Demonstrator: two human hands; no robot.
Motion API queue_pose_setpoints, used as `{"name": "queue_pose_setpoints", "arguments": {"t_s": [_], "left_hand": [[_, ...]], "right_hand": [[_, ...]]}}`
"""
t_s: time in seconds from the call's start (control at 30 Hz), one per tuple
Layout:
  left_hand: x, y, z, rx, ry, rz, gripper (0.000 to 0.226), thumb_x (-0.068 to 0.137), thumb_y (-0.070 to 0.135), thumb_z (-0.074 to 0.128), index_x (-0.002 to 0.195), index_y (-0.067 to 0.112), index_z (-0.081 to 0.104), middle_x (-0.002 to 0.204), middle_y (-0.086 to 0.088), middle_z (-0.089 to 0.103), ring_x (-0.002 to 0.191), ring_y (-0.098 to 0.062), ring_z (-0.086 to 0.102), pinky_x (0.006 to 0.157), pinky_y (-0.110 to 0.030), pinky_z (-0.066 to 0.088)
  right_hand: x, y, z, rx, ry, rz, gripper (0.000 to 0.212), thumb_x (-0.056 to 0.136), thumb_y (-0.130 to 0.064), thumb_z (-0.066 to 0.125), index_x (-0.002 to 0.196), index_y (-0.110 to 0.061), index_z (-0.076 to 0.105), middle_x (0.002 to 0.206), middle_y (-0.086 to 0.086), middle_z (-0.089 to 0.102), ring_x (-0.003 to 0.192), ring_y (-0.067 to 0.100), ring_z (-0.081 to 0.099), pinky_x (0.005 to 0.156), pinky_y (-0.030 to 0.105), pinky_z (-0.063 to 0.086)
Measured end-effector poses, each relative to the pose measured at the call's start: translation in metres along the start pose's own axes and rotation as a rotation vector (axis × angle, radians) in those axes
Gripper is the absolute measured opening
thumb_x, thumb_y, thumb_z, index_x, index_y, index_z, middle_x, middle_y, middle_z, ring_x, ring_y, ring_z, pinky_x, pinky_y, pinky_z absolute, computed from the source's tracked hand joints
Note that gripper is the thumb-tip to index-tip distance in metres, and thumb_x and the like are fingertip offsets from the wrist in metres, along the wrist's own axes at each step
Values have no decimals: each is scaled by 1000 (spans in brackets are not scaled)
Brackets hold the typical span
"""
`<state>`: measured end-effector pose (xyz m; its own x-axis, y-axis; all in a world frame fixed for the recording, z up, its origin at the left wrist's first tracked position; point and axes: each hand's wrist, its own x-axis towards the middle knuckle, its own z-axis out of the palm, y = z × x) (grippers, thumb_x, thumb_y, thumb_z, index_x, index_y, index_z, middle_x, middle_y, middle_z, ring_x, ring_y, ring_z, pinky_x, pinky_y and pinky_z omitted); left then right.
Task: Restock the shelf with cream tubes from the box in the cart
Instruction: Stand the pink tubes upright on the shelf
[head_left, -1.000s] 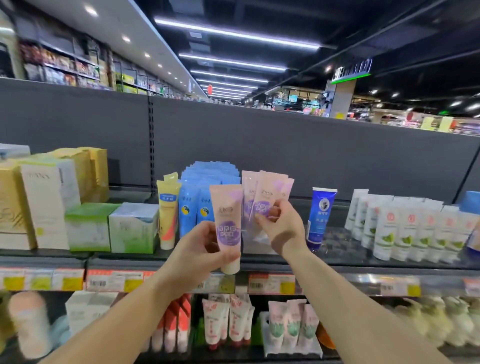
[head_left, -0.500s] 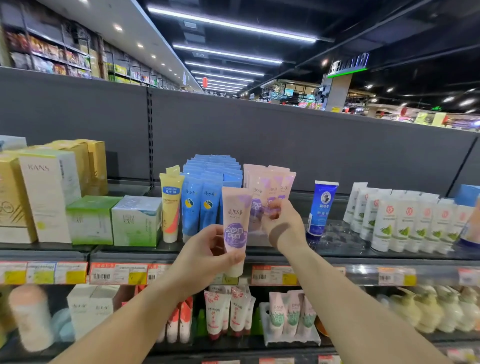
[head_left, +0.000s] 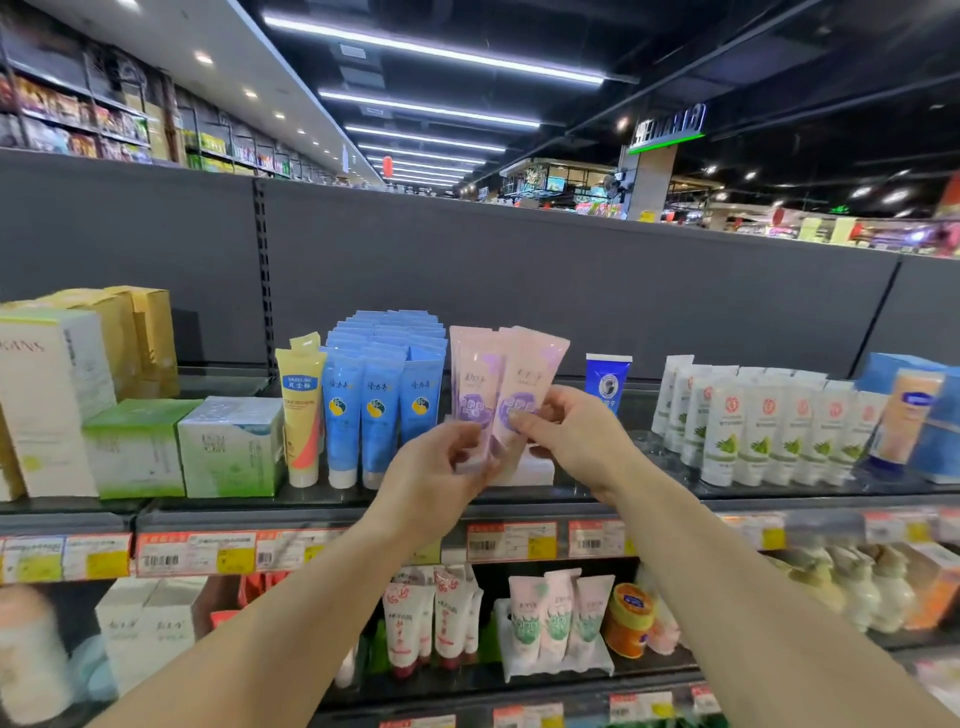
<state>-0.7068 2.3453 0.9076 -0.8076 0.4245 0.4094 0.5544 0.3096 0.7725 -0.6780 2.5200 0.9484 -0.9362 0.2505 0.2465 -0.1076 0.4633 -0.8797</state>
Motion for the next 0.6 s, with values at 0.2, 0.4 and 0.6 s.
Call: {"name": "queue_pose_setpoints", "arguments": {"t_s": [0.2, 0.4, 0.6], "left_hand": [[-9, -8, 12, 466, -24, 156, 35, 94, 35, 56, 127, 23, 60, 130, 9, 59, 121, -12, 51, 101, -26, 41], [-11, -10, 14, 551, -99, 198, 34, 92, 32, 57, 125, 22, 61, 137, 7, 55, 129, -14, 46, 107, -29, 37], [-9, -19, 18, 598, -106, 182, 38, 93, 36, 57, 129, 24, 58, 146, 7, 47, 137, -12, 38, 114, -29, 31]], "right_hand": [[12, 5, -5, -260, 262, -78, 19, 93, -26, 64, 108, -22, 53, 93, -12, 61, 78, -3, 55, 56, 15, 37], [27, 23, 8, -280, 314, -49, 19, 94, -23, 61, 107, -17, 48, 110, 0, 65, 90, 13, 59, 58, 18, 40], [32, 27, 14, -289, 286, -59, 23, 95, -26, 59, 113, -14, 51, 111, 0, 65, 88, 12, 56, 56, 12, 35]]}}
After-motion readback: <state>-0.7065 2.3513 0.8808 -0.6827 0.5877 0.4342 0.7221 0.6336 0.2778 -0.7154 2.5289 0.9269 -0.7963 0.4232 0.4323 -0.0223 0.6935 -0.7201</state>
